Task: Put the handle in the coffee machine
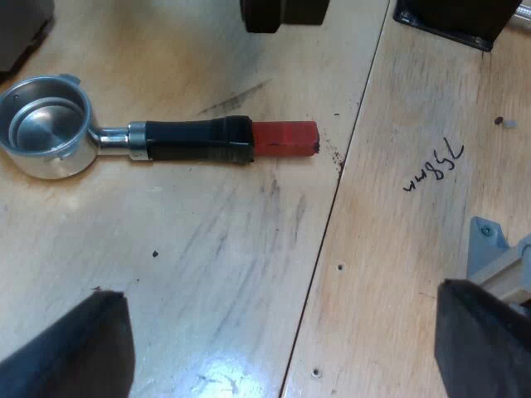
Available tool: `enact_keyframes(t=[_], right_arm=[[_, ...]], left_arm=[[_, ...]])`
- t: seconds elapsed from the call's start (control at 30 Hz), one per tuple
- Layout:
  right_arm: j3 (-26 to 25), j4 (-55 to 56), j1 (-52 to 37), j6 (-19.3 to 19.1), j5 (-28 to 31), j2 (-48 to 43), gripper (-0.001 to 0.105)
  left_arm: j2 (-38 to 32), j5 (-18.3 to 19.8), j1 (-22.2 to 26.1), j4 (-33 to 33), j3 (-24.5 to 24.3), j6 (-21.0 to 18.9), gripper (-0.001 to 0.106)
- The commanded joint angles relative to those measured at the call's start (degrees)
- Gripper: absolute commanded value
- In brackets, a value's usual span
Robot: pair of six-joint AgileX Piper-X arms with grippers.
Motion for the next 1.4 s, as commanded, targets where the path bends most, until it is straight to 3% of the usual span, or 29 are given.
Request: enact_keyframes(t=[0.03,0.23,0.67,0.93,1.23,1.4], right_arm=[[2.9,-4.9,0.1,0.4,-0.4,1.1,0.0],[7.7,-10.9,0.1,3.5,-0.4,1.0,0.0],[10.8,-14.5,0.1,3.7,-0.4,3.5,0.0],[10.8,-16.5,1.0,4.4,-6.3,7.3,0.0],[10.6,-21.9,8.8,11.3,-6.4,8.3,0.0],[10.6,-24.8,11.3,15.9,-6.7,8.3,0.0]], left_arm=[[0.2,0.5,-0.3,-0.4,-0.1,-0.1,0.075],[0.2,0.5,-0.3,-0.4,-0.1,-0.1,0.075],[0.2,0.5,-0.3,-0.4,-0.1,-0.1,0.075],[0.2,0.0,-0.3,-0.4,0.0,-0.1,0.075],[0.2,-6.4,-0.3,-0.2,0.3,-0.1,0.075],[0.2,-6.6,-0.3,-0.1,0.3,-0.6,0.075]])
